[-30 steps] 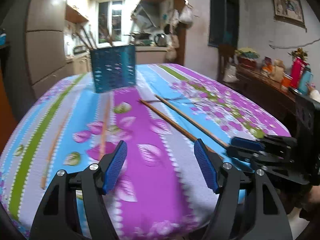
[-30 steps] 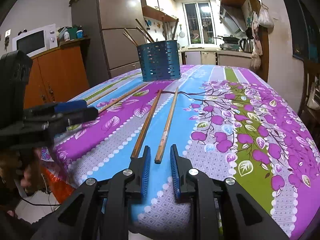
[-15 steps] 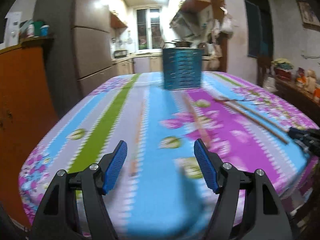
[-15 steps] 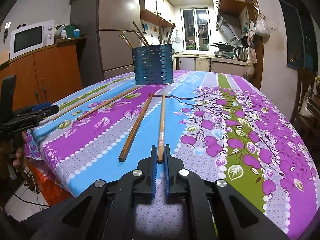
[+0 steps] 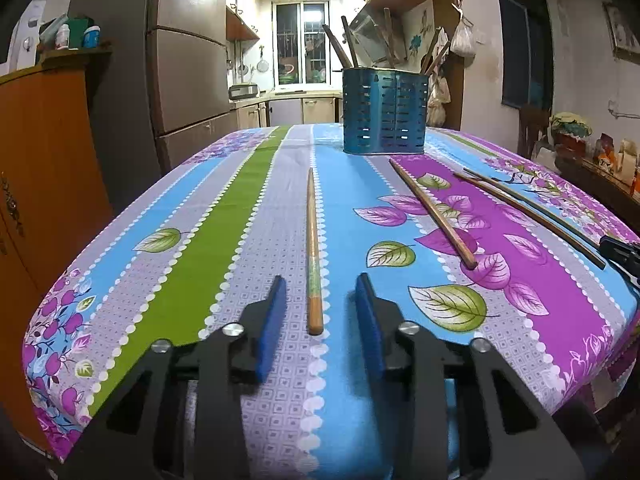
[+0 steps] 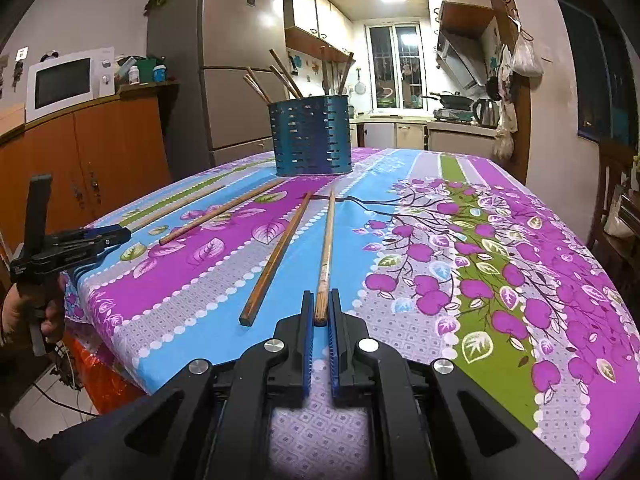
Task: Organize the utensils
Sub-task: 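Move both open tools back to the last loose chopsticks, then close the left tool on a chopstick while the right tool grasps another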
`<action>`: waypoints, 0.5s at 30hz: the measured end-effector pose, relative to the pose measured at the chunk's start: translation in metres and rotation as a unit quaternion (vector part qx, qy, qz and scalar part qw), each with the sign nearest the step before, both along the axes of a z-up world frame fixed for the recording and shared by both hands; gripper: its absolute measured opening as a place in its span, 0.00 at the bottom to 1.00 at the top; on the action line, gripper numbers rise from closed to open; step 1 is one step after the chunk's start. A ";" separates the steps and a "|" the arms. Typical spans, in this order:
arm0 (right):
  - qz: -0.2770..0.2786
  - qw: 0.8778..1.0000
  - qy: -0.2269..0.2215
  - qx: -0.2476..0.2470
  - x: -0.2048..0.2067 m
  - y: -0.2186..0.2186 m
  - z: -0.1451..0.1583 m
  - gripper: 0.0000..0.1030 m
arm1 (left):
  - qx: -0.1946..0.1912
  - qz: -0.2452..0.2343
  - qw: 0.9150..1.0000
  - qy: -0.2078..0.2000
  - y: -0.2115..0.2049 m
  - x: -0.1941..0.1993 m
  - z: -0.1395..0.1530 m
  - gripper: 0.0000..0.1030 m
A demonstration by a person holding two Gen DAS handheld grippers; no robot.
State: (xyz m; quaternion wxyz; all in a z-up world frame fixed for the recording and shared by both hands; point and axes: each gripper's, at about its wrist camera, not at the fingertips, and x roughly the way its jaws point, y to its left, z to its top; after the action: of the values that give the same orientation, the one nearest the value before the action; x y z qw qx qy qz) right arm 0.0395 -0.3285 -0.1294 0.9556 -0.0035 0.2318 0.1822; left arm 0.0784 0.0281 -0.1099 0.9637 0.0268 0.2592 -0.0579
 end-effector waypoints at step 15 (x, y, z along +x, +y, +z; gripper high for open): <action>0.009 1.000 -0.017 -0.011 -0.003 0.004 -0.003 0.09 | -0.007 0.007 0.999 -0.037 -0.001 -0.008 -0.008 0.28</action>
State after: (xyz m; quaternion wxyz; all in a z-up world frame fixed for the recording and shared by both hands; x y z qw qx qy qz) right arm 0.0367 -0.3247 -0.1326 0.9575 -0.0188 0.2175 0.1887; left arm 0.0701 0.0272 -0.1179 0.9732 0.0198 0.2232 -0.0519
